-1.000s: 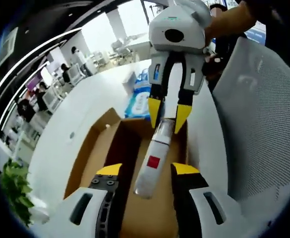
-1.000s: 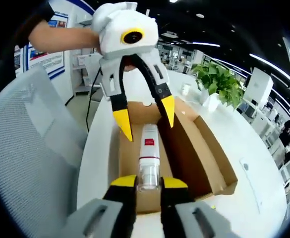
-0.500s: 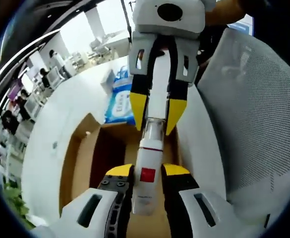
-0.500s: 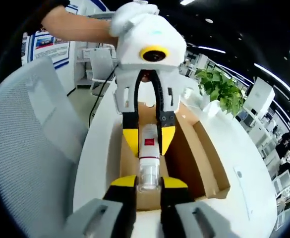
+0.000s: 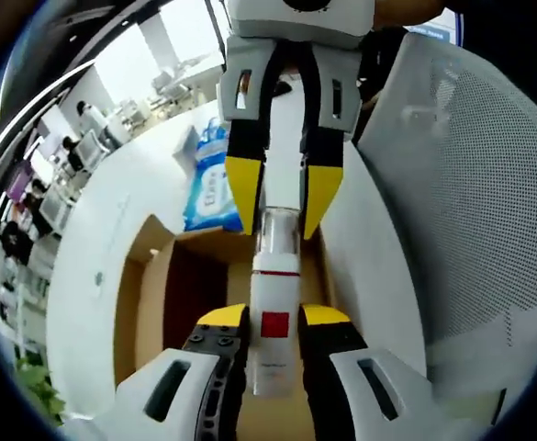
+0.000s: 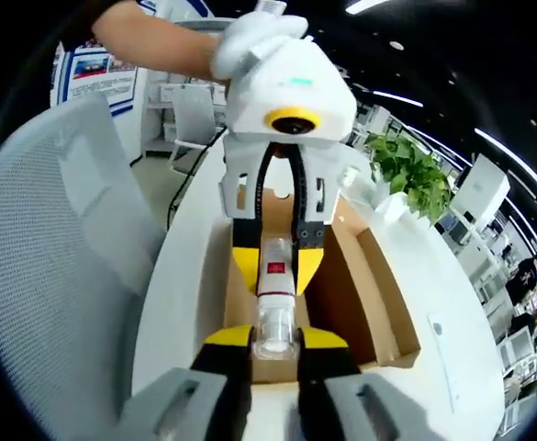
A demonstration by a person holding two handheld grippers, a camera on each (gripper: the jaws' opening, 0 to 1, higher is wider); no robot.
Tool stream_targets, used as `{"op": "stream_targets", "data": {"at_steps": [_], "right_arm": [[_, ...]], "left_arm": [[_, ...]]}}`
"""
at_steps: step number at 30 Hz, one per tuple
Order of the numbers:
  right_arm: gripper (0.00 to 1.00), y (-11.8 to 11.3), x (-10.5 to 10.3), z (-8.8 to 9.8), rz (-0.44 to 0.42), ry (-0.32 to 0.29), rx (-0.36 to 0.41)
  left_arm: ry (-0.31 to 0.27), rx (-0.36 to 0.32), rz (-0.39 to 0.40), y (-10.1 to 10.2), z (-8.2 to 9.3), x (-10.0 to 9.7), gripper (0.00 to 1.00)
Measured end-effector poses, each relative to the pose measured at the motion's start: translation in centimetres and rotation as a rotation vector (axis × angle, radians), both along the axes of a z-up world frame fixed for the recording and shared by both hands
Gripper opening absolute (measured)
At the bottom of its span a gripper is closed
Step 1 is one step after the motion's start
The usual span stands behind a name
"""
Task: Operate the shoe box by opening the lid, removing the specified soft item, and placing it in the target area until the item is outside and the box remains undamaged.
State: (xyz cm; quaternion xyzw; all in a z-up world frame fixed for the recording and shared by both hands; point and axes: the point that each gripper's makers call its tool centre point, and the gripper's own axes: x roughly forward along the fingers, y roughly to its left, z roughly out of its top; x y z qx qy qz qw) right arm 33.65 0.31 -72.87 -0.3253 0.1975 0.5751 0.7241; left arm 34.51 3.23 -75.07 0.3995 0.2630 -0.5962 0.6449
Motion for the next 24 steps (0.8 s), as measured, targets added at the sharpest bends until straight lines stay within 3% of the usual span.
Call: {"op": "stream_targets", "data": {"at_steps": [3, 4, 8, 11, 13, 17, 21, 24], "right_arm": [[0.14, -0.1, 0.1, 0.1, -0.007, -0.001, 0.029], [0.15, 0.1, 0.1, 0.3, -0.042, 0.036, 0.069], [0.14, -0.3, 0.8, 0.9, -0.118, 0.072, 0.124], [0.17, -0.7, 0.9, 0.8, -0.189, 0.151, 0.165], [0.19, -1.0, 1.0, 0.7, -0.282, 0.261, 0.233], [0.22, -1.0, 1.3, 0.7, -0.386, 0.402, 0.341], [0.24, -1.2, 1.8, 0.5, -0.454, 0.46, 0.402], [0.25, -1.1, 1.7, 0.5, -0.496, 0.543, 0.444]], "left_arm": [[-0.018, 0.003, 0.007, 0.0, 0.0, 0.1, 0.19], [-0.021, 0.003, 0.009, 0.0, 0.0, 0.1, 0.19], [-0.019, 0.029, 0.041, 0.5, -0.3, 0.5, 0.19], [-0.024, 0.03, 0.045, 0.8, -0.4, 0.6, 0.19], [-0.03, 0.025, 0.054, 1.0, -0.4, 0.6, 0.19], [-0.05, 0.004, 0.068, 0.9, 0.0, 0.8, 0.19], [-0.075, -0.009, 0.059, 0.7, 0.3, 0.7, 0.19], [-0.09, -0.02, 0.057, 0.5, 0.6, 0.8, 0.2]]}}
